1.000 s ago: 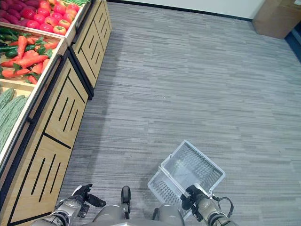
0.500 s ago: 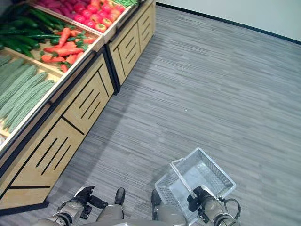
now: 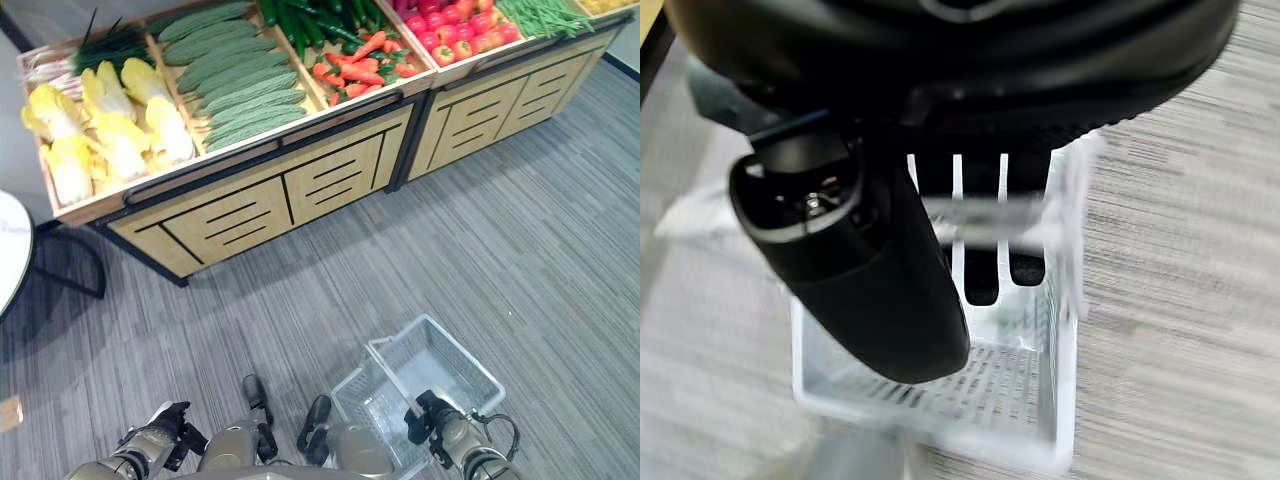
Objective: Get the vegetables into the basket
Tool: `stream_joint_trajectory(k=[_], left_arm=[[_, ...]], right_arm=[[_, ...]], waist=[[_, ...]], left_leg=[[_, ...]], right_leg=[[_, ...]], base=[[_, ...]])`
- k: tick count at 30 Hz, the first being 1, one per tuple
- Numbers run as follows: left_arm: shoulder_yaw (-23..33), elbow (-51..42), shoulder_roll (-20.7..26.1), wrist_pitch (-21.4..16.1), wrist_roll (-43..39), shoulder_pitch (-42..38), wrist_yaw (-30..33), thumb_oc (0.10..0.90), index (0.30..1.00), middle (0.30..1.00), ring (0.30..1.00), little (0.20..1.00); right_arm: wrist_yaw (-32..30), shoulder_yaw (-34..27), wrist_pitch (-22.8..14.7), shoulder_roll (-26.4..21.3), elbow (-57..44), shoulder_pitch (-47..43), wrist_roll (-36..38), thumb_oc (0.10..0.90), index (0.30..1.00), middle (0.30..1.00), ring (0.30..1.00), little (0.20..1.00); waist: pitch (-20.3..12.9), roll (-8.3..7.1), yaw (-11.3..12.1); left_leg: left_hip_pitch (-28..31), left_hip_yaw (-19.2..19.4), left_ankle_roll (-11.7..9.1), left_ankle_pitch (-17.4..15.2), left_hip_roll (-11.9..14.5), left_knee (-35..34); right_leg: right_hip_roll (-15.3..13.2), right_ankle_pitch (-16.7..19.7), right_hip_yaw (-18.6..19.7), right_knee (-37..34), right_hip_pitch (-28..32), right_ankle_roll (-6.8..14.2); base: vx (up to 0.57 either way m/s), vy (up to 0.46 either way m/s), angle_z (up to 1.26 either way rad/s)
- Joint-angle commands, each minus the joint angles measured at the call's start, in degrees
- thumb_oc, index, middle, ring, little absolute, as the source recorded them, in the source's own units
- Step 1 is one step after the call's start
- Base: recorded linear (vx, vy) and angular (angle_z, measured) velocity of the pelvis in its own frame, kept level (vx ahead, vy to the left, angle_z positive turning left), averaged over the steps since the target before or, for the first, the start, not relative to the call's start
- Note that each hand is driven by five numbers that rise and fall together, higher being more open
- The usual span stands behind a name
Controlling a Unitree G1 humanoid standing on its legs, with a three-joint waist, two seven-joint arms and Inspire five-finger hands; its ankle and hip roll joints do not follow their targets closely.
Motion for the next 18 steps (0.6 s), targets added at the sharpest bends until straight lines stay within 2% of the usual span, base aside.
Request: stream_joint_trajectory(k=[1, 6, 9, 13, 18], left_arm=[[3.38, -1.32, -2.43, -1.74, 0.98, -3.94, -1.44, 0.900, 1.000, 1.000, 1.000, 1.000], [3.89, -1.11, -1.90, -1.52, 1.39, -3.33, -1.57, 0.900, 1.000, 1.000, 1.000, 1.000], [3.91, -1.30, -1.27, -1.60, 1.31, -3.45, -1.50, 0.900, 1.000, 1.000, 1.000, 1.000], [3.91, -1.65, -0.63, -1.69, 1.16, -3.77, -1.30, 0.900, 1.000, 1.000, 1.000, 1.000], [3.89, -1.55, -0.40, -1.91, 0.87, -4.14, -1.28, 0.900, 1.000, 1.000, 1.000, 1.000]], right_arm=[[1.96, 2.55, -0.37, 0.34, -0.99, 4.74, 0.53, 0.400, 0.300, 0.300, 0.300, 0.300], [2.04, 2.82, -0.14, 1.41, -0.72, 4.80, 0.11, 0.400, 0.300, 0.300, 0.300, 0.300], [2.20, 3.07, -0.02, 2.16, -0.79, 4.67, -0.27, 0.400, 0.300, 0.300, 0.300, 0.300], [2.60, 3.72, 0.09, 2.77, -1.23, 4.13, -0.63, 0.400, 0.300, 0.300, 0.300, 0.300], [2.57, 4.22, 0.27, 3.19, -0.67, 3.25, -1.21, 0.400, 0.300, 0.300, 0.300, 0.300]], waist=[[0.43, 0.45, -2.65], [0.63, 0.13, -2.15], [1.15, -0.85, -1.39], [1.34, -1.73, -0.34], [1.20, -1.77, 0.69]], left_leg=[[4.49, -2.12, 1.23, -3.14, -6.94, -2.90], [6.41, -2.94, 2.41, -4.76, -7.39, -4.25], [6.78, -3.27, 3.63, -6.19, -8.39, -3.93], [5.94, -4.15, 5.02, -8.28, -9.86, -2.73], [5.76, -5.02, 6.40, -9.15, -11.64, -4.25]], right_leg=[[2.59, 9.07, -0.33, -24.28, 14.03, 3.09], [1.99, 8.40, -0.14, -21.05, 14.22, 3.79], [0.86, 8.52, 0.31, -20.03, 14.16, 4.64], [-0.26, 10.40, 0.94, -21.36, 14.77, 6.47], [-1.10, 13.77, 1.06, -23.43, 14.65, 8.48]], base=[[0.17, 0.273, 0.34], [0.09, 0.176, 0.02], [0.12, 0.282, -0.14], [0.09, 0.263, 0.00], [0.04, 0.311, 0.02]])
